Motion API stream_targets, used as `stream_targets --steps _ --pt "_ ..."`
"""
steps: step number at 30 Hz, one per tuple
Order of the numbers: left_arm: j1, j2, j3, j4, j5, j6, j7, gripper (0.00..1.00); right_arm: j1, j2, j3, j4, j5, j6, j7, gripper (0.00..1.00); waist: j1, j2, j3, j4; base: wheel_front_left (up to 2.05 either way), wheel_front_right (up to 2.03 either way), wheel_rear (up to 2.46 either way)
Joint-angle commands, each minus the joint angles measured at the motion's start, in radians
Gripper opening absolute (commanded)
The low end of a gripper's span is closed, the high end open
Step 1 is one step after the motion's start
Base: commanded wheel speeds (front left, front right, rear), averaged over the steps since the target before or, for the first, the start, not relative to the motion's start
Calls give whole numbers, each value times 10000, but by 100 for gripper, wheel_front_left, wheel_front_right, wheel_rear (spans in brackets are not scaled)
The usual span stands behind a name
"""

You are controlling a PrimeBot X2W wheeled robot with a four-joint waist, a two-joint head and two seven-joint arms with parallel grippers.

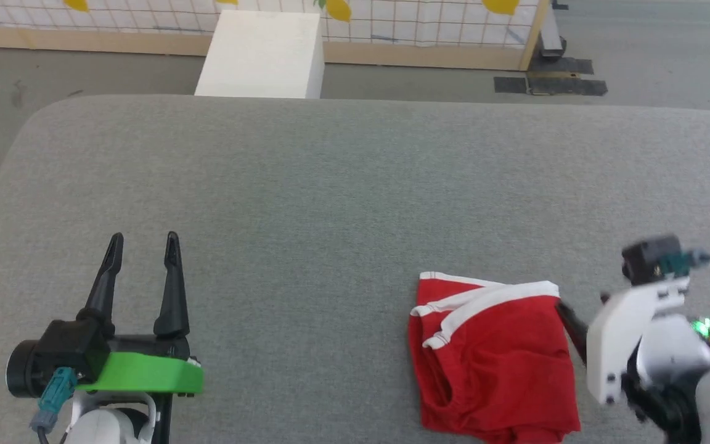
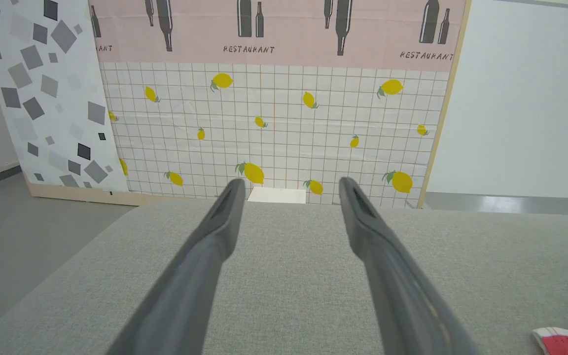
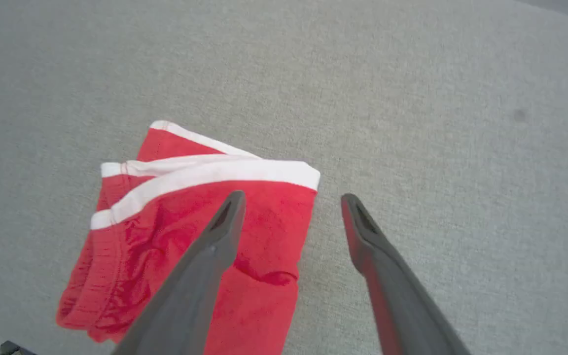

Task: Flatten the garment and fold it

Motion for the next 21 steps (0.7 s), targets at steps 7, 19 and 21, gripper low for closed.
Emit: stream_targets --steps 7,19,21 --pt "33 -51 18 -102 170 -86 -47 100 762 196 190 1135 -342 -13 -345 100 0 0 217 -131 0 0 0" --pt "-15 -41 127 -67 198 -99 -47 100 -72 -224 934 3163 -358 -13 -1252 0 0 0 297 -275 0 0 0" --pt "36 -52 230 -138 196 -71 -47 100 -270 -434 1154 3234 -234 -13 -1283 0 0 0 310 -532 0 0 0"
